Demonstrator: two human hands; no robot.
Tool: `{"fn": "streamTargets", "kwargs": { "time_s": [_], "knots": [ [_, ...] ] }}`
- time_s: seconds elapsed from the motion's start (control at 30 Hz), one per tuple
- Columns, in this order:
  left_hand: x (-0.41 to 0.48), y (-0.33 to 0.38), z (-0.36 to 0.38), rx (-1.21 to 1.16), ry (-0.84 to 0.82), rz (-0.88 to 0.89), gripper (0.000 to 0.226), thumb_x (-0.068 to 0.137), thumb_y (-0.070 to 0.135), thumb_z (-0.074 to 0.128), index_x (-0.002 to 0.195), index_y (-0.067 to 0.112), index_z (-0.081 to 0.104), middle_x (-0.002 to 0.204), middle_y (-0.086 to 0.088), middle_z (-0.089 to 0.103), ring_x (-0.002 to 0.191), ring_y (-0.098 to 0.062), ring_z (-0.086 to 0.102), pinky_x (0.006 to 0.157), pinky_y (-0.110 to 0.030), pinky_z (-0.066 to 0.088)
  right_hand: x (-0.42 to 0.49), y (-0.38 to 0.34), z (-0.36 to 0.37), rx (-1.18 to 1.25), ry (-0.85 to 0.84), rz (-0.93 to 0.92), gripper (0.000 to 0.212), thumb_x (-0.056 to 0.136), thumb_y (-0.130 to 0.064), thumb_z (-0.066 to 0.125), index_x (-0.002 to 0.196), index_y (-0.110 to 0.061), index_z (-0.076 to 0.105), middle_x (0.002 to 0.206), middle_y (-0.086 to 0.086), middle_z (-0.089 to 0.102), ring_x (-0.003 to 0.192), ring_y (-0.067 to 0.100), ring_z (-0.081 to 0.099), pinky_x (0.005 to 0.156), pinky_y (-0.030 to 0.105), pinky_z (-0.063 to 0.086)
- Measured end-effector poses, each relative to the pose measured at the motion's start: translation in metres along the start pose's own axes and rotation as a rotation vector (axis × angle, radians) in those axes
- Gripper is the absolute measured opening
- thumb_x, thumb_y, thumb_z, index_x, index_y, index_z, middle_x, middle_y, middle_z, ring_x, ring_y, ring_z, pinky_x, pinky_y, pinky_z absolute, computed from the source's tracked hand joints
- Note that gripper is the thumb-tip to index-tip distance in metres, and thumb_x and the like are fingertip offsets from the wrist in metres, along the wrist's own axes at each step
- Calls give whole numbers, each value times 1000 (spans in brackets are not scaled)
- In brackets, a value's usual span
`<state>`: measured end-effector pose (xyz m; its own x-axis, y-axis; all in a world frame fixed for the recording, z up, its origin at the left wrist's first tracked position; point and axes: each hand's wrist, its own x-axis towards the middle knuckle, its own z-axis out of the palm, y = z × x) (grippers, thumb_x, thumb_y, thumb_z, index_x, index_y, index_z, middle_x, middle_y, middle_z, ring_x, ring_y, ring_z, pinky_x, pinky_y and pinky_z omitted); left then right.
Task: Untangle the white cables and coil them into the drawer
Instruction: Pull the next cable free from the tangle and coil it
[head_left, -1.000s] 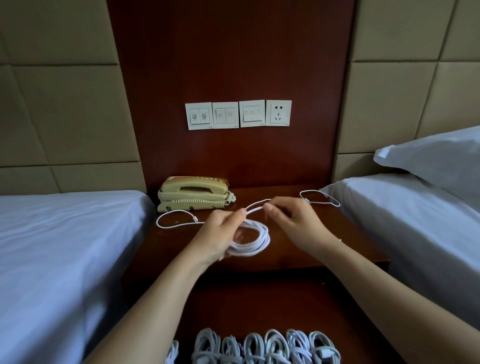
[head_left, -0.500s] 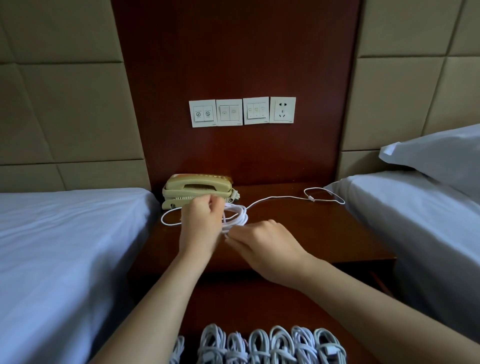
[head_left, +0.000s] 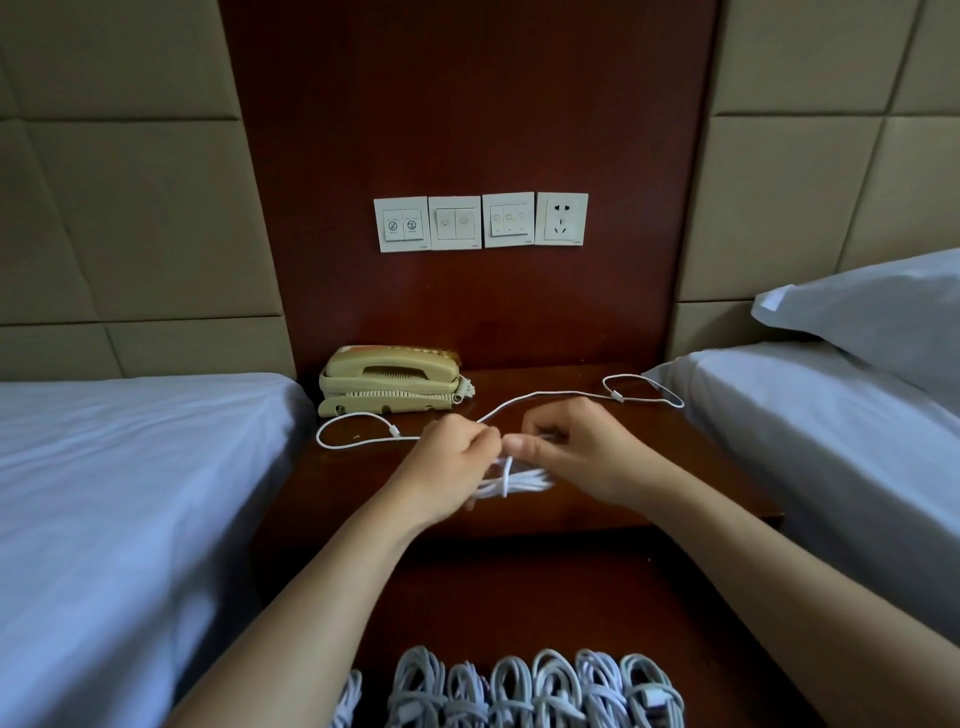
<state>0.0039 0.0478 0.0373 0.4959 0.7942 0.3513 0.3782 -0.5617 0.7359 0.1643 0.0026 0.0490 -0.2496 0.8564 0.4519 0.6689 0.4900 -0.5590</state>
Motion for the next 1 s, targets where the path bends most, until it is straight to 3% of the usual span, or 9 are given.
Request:
{"fn": "streamTargets", "kwargs": {
  "time_s": [0.17,0.23,0.3,0.4,0.53,0.63,0.7,0.87,1.0],
  "knots": [
    [-1,13,8,-214,-99,7,47,95,6,37,48,13,37,35,8,36,30,-7,35,36,-18,32,-4,12,-2,350,48,110,38,87,-35,52,52,-19,51,47,-11,39,48,1,31,47,16,25],
    [-2,15,9,-314,-47,-6,47,94,10,39,48,13,37,33,6,36,29,-7,34,36,-16,29,-3,15,3,385,60,113,42,92,-37,52,60,-14,64,53,5,57,56,8,42,54,23,33],
    [-1,13,6,-382,80,-57,48,96,10,38,48,14,39,34,7,36,30,-8,33,36,-15,27,-3,14,14,245,91,92,39,92,-34,50,73,-4,67,64,23,58,58,14,42,56,29,32],
    [2,7,0,-363,307,-158,47,99,16,37,52,13,39,39,2,37,31,-8,35,38,-18,28,-6,2,26,-42,82,66,31,95,-21,48,67,-8,53,60,9,51,51,12,41,54,32,33],
    [2,-1,-10,-34,500,-102,49,98,13,37,50,13,28,46,-2,30,42,-13,30,43,-24,19,-8,-22,41,-456,-45,-72,25,99,-26,40,74,-24,36,68,0,46,65,32,51,60,41,43],
    [0,3,-11,127,550,-59,52,96,10,37,46,16,25,43,0,27,43,-14,28,45,-31,17,-7,-32,35,-660,51,-212,26,88,-13,57,72,-22,39,63,1,51,52,34,53,43,37,42],
    [-3,11,-10,226,564,-5,51,97,13,37,47,19,27,45,2,30,46,-16,30,53,-37,11,-9,-34,27,-692,185,-275,17,83,-17,60,68,-19,51,58,0,56,44,31,53,34,32,38],
    [-7,24,0,332,535,109,47,98,21,32,52,20,28,49,1,38,55,-24,36,57,-33,20,-9,-36,13,-475,370,-134,34,87,-40,48,68,-17,63,61,-1,64,55,20,60,49,38,47],
    [-8,21,10,250,519,180,44,98,22,30,54,18,35,49,6,36,49,-19,40,54,-31,22,-11,-40,7,-135,421,52,15,82,-23,71,70,-15,67,63,-4,68,57,11,62,57,33,50]
  ]
}}
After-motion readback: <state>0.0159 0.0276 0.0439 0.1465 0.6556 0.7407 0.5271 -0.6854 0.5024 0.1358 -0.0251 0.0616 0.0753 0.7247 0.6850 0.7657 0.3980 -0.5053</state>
